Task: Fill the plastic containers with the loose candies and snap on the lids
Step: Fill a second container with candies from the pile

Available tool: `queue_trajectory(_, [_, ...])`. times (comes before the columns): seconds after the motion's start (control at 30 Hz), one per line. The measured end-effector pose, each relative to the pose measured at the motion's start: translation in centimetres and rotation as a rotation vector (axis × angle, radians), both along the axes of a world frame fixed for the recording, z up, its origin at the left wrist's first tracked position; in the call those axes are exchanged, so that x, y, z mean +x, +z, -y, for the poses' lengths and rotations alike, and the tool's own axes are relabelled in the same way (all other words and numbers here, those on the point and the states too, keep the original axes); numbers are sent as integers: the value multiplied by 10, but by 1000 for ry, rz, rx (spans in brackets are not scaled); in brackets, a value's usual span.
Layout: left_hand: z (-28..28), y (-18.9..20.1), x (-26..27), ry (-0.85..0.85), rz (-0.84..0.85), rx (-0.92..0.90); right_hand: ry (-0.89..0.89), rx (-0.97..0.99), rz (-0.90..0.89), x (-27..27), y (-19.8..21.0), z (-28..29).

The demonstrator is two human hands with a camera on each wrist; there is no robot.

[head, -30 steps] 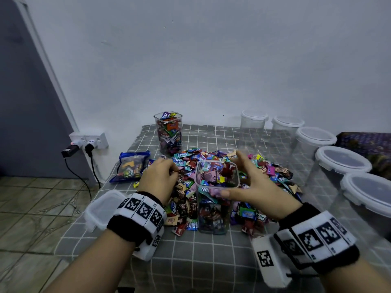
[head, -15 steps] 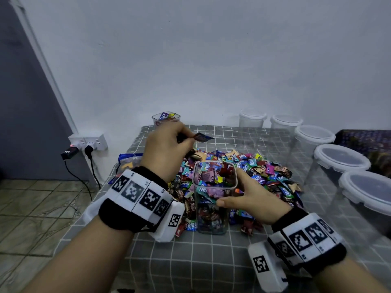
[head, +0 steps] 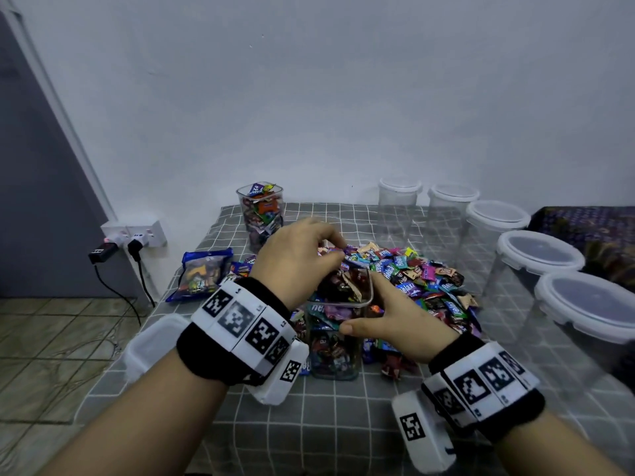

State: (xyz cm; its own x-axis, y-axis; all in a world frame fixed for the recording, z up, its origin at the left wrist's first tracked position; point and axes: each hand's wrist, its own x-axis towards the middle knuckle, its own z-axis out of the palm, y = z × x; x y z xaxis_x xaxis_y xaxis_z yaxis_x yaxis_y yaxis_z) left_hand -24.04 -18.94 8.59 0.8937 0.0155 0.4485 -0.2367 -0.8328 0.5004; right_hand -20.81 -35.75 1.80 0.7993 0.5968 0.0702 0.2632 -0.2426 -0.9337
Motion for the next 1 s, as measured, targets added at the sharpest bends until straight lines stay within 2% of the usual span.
queue_trajectory(0.17, [-6, 6, 0, 47, -7, 140, 7, 45, -20, 0, -1, -1])
queue_trajectory(0.23, [-3, 6, 0, 7, -41, 157, 2, 47, -12, 0, -2, -1])
queue_trajectory(0.37, [10, 1, 2, -90, -131, 347, 7, 56, -22, 0, -2, -1])
queue_trajectory(0.43, [11, -1, 3, -132, -140, 368, 7, 64, -15, 0, -2, 0])
queue_trajectory(0.6, [2, -5, 3, -234, -155, 273, 1, 40, 14, 0, -2, -1])
queue_trajectory(0.73, [-11, -8, -3, -194, 0, -57, -1, 40, 3, -1, -1, -2])
queue_trajectory(0.83, [-24, -9, -4, -82, 89, -235, 15, -144, 87, 4, 1, 2])
queue_trajectory(0.93, [-39, -14, -3, 38, 54, -243, 40, -551, 234, 12, 2, 9])
queue_trajectory(1.0, [-49, -19, -3, 109, -21, -189, 25, -726, 253, 17, 4, 14])
